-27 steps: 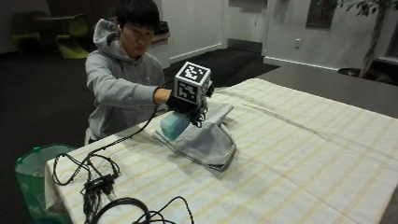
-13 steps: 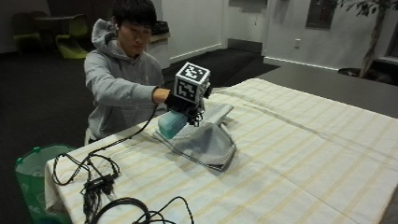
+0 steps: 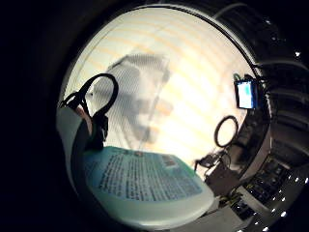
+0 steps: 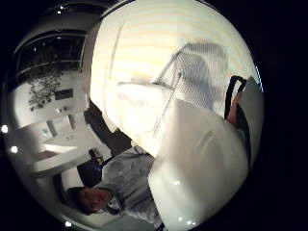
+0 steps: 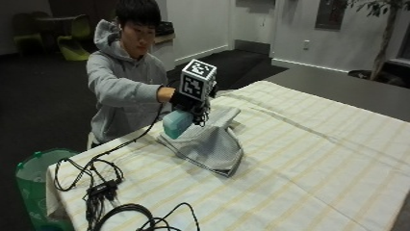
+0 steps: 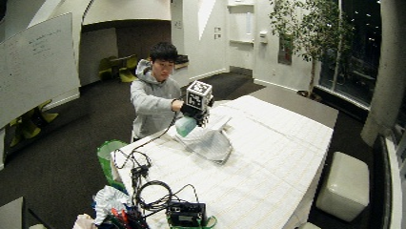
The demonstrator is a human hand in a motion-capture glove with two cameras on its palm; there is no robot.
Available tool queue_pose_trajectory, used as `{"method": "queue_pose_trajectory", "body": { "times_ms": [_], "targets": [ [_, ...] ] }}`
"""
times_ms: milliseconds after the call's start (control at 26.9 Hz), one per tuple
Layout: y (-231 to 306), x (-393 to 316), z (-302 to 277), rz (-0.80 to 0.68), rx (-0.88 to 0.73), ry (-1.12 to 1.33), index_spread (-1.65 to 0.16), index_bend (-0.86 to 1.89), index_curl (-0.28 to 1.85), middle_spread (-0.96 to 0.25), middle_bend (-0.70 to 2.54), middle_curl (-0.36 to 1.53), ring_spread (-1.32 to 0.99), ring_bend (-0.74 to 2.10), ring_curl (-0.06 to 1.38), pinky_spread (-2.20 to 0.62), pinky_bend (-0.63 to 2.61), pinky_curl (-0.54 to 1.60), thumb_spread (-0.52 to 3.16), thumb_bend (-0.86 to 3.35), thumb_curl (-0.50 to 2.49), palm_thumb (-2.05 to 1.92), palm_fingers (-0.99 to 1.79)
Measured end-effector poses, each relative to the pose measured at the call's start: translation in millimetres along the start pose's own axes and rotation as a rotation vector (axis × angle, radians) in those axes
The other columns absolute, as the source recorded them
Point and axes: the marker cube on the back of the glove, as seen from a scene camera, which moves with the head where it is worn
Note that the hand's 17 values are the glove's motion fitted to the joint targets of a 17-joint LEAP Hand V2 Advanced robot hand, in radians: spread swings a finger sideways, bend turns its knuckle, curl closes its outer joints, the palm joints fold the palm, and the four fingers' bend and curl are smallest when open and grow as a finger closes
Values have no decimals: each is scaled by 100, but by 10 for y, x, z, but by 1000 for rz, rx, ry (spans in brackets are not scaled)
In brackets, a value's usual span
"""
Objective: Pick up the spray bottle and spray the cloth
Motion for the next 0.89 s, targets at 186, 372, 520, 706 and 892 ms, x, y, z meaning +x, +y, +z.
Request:
{"method": "queue_pose_trajectory", "body": {
  "times_ms": [186,372,520,706,892],
  "targets": [
    [-64,16,204,4,-31,-14,-17,53,56,-7,69,51,-17,59,46,-27,33,43,4,-3,71,95,140],
    [-67,-53,257,-12,-18,-53,-17,54,56,-7,69,51,-17,59,46,-27,33,43,3,-3,71,95,139],
    [-22,-203,121,-44,35,-112,-17,54,56,-7,69,51,-17,59,46,-27,33,43,3,-3,71,95,139],
    [84,-584,-160,-142,142,-269,-17,53,56,-7,69,52,-17,59,46,-27,34,43,3,-3,71,95,139],
    [221,-1231,-442,-333,301,-592,-17,54,56,-7,70,52,-17,59,46,-27,34,43,5,-3,72,96,139]
  ]
}}
